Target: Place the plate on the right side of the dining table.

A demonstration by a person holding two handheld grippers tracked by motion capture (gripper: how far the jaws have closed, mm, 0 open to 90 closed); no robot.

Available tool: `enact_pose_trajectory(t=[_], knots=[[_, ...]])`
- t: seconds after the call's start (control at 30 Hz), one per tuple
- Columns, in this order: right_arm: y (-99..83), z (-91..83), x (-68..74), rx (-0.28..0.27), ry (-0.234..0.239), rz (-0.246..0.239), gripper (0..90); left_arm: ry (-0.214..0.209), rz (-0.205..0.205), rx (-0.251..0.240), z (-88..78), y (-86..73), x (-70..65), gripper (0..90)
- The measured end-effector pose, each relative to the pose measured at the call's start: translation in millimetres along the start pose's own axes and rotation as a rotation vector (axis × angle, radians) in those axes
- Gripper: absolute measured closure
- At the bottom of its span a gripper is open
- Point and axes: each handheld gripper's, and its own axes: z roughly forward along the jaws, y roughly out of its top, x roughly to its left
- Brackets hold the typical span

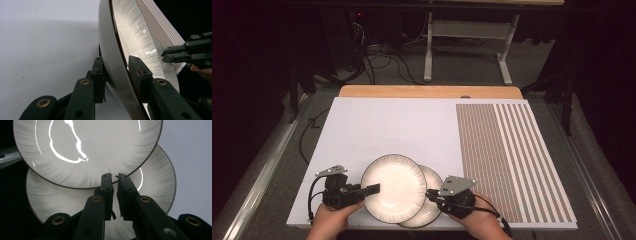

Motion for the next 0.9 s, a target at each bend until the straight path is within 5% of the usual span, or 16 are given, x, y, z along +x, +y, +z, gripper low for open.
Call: enact_pose_trajectory(t=[0.9], knots=[[-7.5,-39.3,-30.3,-0.120,-0.127,0.090,58.2,-0.023,0.007,-0.142,-13.2,1.7,-1.6,77.1]])
